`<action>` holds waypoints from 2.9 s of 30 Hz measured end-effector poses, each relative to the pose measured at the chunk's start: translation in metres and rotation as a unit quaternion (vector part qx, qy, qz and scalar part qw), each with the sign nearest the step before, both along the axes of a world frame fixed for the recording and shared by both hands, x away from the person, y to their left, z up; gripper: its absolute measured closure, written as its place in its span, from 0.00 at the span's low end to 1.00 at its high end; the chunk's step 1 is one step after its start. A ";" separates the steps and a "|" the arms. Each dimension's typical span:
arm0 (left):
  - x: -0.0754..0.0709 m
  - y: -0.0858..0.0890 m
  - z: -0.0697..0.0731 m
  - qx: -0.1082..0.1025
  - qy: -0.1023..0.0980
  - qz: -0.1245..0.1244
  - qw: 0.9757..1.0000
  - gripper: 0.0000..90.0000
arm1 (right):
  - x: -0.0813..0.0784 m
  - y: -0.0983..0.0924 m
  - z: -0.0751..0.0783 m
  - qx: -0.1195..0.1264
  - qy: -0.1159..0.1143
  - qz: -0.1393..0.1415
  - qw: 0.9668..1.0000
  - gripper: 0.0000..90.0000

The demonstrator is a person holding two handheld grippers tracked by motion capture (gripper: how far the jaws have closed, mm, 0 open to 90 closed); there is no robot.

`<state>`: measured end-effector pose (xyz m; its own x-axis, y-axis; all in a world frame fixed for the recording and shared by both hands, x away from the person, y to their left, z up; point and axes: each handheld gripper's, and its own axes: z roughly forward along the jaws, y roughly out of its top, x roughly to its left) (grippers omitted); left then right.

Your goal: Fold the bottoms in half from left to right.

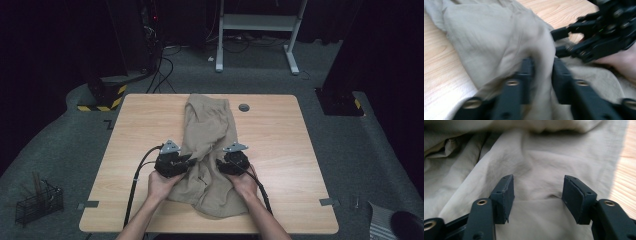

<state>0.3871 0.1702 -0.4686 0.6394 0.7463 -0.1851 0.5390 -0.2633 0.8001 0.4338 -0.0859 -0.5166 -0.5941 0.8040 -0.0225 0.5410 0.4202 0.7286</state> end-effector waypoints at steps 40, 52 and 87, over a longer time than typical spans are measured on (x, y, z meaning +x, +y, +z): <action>0.002 0.023 -0.004 0.044 -0.032 0.076 0.996 0.96 | -0.008 0.018 -0.008 0.004 -0.002 0.032 0.999 0.48; 0.013 0.012 0.012 0.024 -0.047 0.060 0.997 0.95 | -0.003 0.014 -0.001 0.015 -0.008 0.020 1.000 0.48; -0.017 0.002 0.003 0.017 -0.017 0.040 0.999 0.42 | -0.037 -0.009 0.005 0.006 -0.007 0.054 0.998 0.60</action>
